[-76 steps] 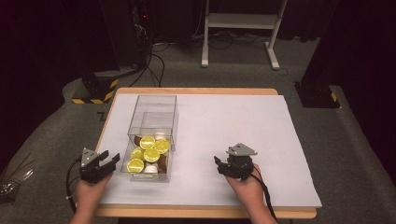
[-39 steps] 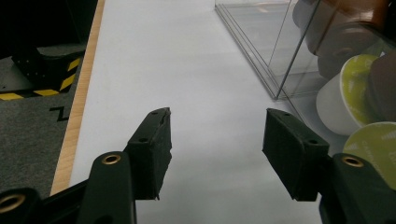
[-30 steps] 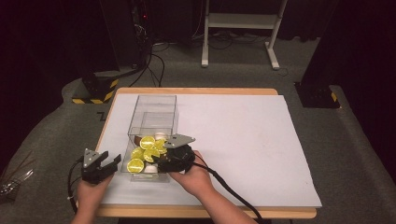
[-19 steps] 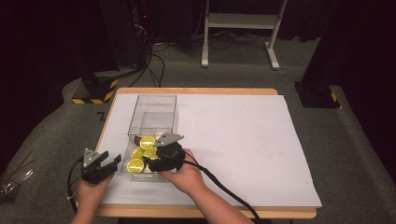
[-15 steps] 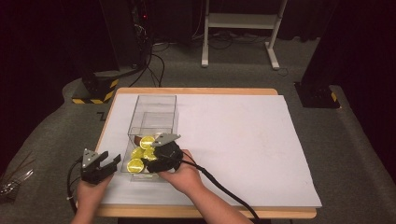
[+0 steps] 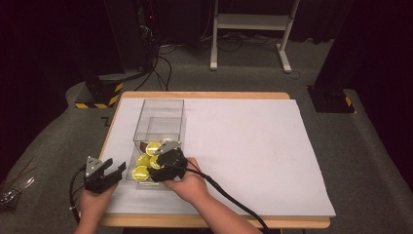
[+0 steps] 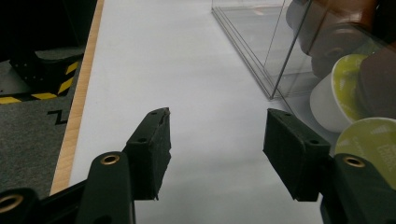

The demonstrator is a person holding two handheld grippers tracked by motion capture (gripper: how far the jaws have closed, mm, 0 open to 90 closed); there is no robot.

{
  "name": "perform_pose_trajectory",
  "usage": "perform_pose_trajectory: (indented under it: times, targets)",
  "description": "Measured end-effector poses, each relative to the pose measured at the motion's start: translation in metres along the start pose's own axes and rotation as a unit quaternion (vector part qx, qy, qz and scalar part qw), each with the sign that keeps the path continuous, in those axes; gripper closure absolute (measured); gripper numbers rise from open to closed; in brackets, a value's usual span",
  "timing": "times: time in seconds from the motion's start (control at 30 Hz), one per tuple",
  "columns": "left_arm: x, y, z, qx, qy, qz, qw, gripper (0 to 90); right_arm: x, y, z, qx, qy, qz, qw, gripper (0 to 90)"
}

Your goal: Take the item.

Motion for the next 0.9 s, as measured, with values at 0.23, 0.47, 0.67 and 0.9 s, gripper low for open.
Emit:
perform_pose_trajectory:
  times: [0.23, 0.47, 0.67, 0.9]
  targets:
    - [0.000, -0.001, 0.002, 0.002, 0.004, 0.001, 1.0000, 41.6, 0.000, -0.002, 0.001, 0.009, 0.011, 0.007, 0.9999, 26.6]
    - [0.000, -0.001, 0.002, 0.002, 0.005, 0.000, 1.0000, 41.6, -0.001, 0.000, -0.001, 0.004, 0.013, 0.021, 0.9997, 29.1]
    - [0.000, -0.001, 0.001, 0.002, 0.003, 0.001, 1.0000, 41.6, 0.000, 0.008, -0.001, -0.007, 0.006, 0.012, 0.9999, 27.3]
    - [0.000, 0.000, 0.001, 0.002, 0.001, -0.001, 1.0000, 41.6, 0.001, 0.010, 0.006, 0.012, -0.011, 0.001, 0.9999, 27.1]
Point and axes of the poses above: each handheld gripper's, and its own axes: z roughly forward along the jaws, y roughly out of its top, x roughly to its left, the point moved 8 cm from there along z, roughly forward along the jaws, and after that the axes turned 6 degrees about z, right-handed, at the moved point
